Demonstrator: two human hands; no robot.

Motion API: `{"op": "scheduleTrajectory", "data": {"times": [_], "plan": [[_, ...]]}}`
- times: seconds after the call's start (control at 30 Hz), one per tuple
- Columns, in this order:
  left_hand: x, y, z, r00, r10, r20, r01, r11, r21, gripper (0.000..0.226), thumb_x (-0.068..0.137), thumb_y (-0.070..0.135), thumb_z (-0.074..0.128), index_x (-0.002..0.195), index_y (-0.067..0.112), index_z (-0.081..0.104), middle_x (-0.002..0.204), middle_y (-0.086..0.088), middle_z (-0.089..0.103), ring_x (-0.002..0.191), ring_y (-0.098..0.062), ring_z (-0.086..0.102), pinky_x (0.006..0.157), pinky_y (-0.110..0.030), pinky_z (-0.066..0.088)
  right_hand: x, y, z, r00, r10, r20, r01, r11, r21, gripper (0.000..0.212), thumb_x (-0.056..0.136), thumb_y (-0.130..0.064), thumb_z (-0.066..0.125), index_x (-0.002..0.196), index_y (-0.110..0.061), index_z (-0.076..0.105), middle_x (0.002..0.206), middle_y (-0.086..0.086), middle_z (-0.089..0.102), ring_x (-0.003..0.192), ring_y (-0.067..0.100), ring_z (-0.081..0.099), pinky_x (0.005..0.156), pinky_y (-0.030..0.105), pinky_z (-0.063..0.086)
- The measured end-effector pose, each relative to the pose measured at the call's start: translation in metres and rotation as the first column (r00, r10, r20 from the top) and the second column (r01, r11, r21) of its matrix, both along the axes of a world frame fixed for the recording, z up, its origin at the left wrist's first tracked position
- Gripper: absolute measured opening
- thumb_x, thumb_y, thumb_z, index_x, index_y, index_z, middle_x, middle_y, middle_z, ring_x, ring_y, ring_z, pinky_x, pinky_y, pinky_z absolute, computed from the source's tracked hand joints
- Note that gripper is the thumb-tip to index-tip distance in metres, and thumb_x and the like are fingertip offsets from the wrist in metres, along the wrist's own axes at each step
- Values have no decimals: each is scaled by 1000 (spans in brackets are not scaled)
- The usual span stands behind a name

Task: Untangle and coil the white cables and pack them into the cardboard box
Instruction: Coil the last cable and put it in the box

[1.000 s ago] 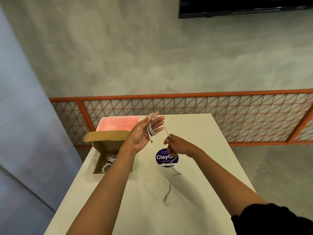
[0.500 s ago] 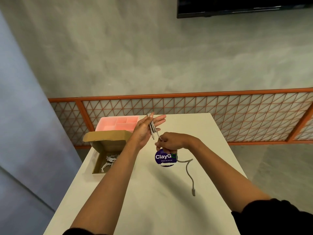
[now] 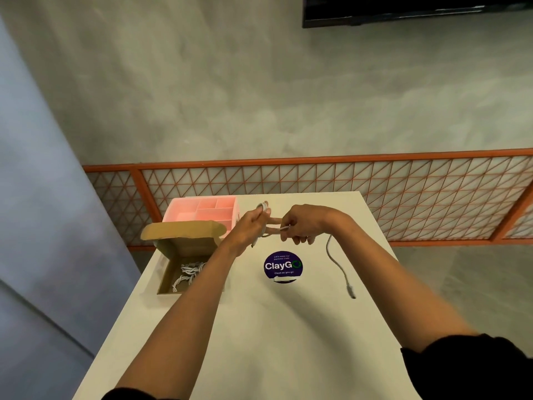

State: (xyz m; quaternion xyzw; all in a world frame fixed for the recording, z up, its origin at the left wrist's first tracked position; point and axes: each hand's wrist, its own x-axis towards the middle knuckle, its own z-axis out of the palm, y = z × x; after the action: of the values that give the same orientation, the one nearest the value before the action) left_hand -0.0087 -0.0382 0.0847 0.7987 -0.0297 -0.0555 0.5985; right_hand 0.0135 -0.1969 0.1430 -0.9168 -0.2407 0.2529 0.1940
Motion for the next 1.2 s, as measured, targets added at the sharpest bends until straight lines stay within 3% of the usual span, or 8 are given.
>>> {"op": "scheduleTrajectory", "data": {"times": [0.1,0.27,0.43,0.57,0.73,0.87,1.03,1.2], "plan": [[-2,-1,-1,995,-86,-53,91,991,94,47,103,35,31,142,9,37,112,-2,68,86,-14,72,106,-44,37,3,-1,2,995,11,100,-9,1000,-13,14,91,-18,59,98,-10,68,66,-3,61,55,5,52,48,14,40],[-7,-1,4,974,-173,-148,195,970,147,44,102,40,30,122,9,54,85,-4,74,70,-19,68,80,-33,45,11,-8,7,992,-37,122,36,999,17,15,88,-13,63,99,-4,68,76,3,67,59,5,60,47,14,43],[-4,4,6,955,-242,-173,218,965,-146,41,105,26,30,131,2,50,45,0,43,36,-8,31,97,-42,50,15,-13,9,988,-28,152,43,994,-100,31,97,-34,50,87,-9,67,65,-2,66,59,8,61,67,27,47],[-8,8,12,928,-316,-196,259,928,-268,43,105,24,27,129,-2,51,42,7,29,38,-6,25,81,-33,56,22,-15,4,942,-55,332,78,995,-57,34,87,-47,59,69,-18,63,66,-6,56,67,11,53,63,27,38],[-11,16,10,923,-334,-189,217,860,-462,39,103,26,30,109,2,60,40,10,28,37,-3,26,63,-24,51,22,-20,-1,970,-62,233,18,983,184,21,95,-32,52,90,-12,56,76,-6,51,69,9,43,58,21,32],[-9,21,7,898,-409,-161,196,701,-686,26,95,29,42,81,10,53,36,10,36,31,-3,29,55,-21,47,21,-20,-10,979,-81,186,24,957,289,22,96,-37,50,98,-15,56,86,-1,52,75,11,44,64,23,36],[-4,26,1,833,-539,-126,231,544,-807,25,83,29,70,72,13,54,41,9,39,32,-6,17,43,-16,31,12,-20,-18,984,-60,168,-3,936,352,36,99,-38,42,97,-13,68,73,-4,48,62,5,44,59,18,37],[-1,26,-3,832,-549,-78,233,475,-849,26,84,26,70,68,16,52,45,9,33,36,-4,18,37,-15,24,4,-11,-26,999,-41,-34,51,928,368,41,101,-40,33,114,-11,58,104,2,62,59,11,52,53,19,45]]}}
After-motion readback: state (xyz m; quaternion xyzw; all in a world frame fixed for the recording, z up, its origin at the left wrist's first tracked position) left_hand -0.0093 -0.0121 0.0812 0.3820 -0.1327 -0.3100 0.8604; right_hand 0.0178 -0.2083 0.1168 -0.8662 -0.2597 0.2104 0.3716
